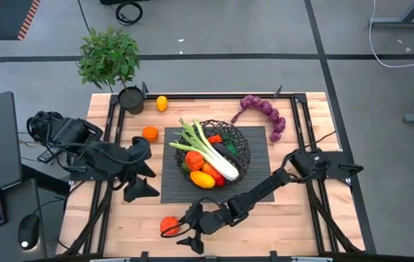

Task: Build produce basket
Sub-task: Put the pumpkin into the black basket

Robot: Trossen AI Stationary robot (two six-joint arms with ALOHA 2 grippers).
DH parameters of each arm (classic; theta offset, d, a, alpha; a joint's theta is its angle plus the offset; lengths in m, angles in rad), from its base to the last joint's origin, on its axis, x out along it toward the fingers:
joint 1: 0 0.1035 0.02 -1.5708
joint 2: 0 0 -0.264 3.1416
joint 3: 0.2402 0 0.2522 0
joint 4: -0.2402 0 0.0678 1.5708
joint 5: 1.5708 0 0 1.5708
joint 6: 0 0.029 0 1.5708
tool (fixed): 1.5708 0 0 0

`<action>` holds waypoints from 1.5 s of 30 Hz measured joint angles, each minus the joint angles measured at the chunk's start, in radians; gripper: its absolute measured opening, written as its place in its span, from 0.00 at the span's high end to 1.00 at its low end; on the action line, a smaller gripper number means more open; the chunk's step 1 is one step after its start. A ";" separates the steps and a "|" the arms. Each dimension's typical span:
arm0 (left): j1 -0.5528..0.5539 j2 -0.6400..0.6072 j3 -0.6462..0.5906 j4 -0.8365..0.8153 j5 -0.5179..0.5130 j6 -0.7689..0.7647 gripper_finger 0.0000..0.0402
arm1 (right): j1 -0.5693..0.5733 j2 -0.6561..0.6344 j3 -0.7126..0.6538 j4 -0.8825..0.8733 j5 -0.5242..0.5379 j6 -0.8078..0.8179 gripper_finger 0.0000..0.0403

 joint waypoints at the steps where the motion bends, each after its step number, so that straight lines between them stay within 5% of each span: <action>1: -0.003 0.001 0.000 -0.004 -0.001 -0.004 0.02 | -0.003 0.003 0.000 -0.003 -0.009 -0.015 0.02; 45: -0.002 0.000 0.000 -0.020 -0.001 0.053 0.02 | -0.041 0.115 0.009 0.094 0.041 -0.304 0.01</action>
